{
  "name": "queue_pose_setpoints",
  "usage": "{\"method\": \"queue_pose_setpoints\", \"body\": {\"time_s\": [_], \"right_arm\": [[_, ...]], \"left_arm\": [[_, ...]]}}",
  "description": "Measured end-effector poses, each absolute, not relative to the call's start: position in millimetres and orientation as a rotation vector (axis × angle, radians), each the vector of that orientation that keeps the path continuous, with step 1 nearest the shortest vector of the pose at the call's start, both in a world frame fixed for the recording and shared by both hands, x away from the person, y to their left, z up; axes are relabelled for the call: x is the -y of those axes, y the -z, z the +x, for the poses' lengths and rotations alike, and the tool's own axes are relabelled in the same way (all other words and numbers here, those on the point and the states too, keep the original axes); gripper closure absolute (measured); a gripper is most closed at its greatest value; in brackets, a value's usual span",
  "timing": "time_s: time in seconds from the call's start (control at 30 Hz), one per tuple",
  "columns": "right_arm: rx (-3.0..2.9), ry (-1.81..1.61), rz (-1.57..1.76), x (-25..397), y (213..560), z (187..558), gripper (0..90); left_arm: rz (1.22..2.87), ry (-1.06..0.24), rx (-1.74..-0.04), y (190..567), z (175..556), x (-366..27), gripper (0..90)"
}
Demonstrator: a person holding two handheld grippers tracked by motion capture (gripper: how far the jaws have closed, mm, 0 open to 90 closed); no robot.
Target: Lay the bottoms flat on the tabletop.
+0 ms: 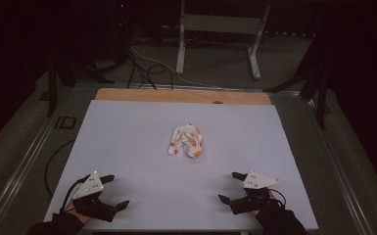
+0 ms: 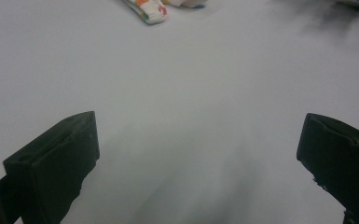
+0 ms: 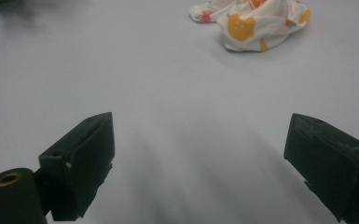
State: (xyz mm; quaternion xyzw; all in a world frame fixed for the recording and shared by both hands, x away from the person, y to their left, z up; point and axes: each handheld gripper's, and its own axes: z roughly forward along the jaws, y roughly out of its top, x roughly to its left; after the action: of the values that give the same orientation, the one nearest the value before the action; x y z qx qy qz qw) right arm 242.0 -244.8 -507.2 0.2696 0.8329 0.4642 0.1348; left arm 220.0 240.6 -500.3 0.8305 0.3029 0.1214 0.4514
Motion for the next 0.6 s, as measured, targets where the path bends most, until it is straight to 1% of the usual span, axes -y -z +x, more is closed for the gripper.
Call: {"method": "queue_pose_setpoints", "body": {"time_s": [0.6], "right_arm": [[-2.443,-1.288,0.758,242.2,502.8,240.7,8.8]], "left_arm": [[2.051,-0.279,-0.737,497.2,217.5,-236.4,0.3]]}}
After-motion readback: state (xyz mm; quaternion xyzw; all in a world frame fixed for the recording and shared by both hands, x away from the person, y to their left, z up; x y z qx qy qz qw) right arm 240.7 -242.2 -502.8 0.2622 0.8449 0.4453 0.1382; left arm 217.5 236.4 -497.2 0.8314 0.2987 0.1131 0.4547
